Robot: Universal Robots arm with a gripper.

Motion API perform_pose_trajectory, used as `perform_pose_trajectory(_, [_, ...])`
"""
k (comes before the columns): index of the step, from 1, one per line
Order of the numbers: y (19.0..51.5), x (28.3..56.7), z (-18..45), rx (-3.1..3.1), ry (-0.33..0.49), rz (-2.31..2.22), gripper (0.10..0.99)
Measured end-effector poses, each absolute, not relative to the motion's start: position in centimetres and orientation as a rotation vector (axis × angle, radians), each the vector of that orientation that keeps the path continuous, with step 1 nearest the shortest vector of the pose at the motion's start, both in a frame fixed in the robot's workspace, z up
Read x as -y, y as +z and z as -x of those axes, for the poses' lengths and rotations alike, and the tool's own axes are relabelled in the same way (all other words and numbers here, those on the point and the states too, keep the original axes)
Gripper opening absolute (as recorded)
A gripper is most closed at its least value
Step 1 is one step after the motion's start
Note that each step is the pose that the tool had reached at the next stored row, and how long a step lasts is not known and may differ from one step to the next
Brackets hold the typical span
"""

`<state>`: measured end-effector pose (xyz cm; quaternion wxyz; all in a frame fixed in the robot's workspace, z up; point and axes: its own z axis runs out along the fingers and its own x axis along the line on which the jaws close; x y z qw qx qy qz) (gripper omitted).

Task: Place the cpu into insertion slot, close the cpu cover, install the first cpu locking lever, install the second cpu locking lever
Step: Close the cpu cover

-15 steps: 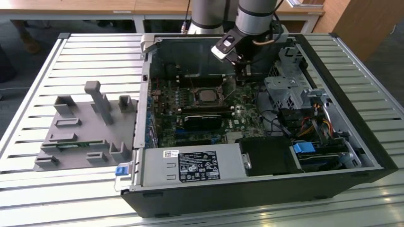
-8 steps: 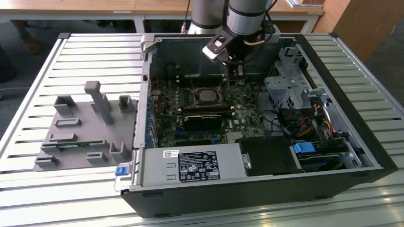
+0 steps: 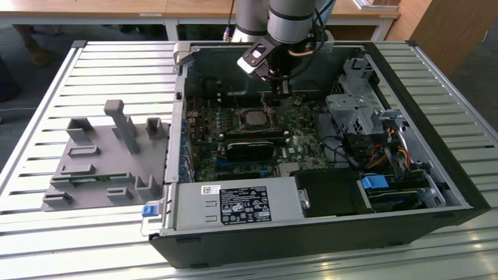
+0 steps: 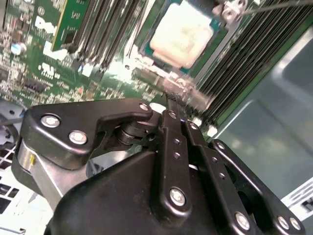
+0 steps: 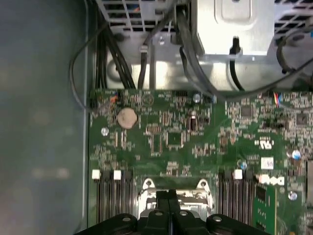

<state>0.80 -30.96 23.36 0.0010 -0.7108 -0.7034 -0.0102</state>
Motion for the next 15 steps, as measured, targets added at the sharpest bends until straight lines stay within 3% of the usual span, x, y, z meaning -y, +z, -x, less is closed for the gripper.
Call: perform_pose_trajectory(15, [23.1, 31.0, 1.5, 2.208, -0.032, 2.232, 0.118])
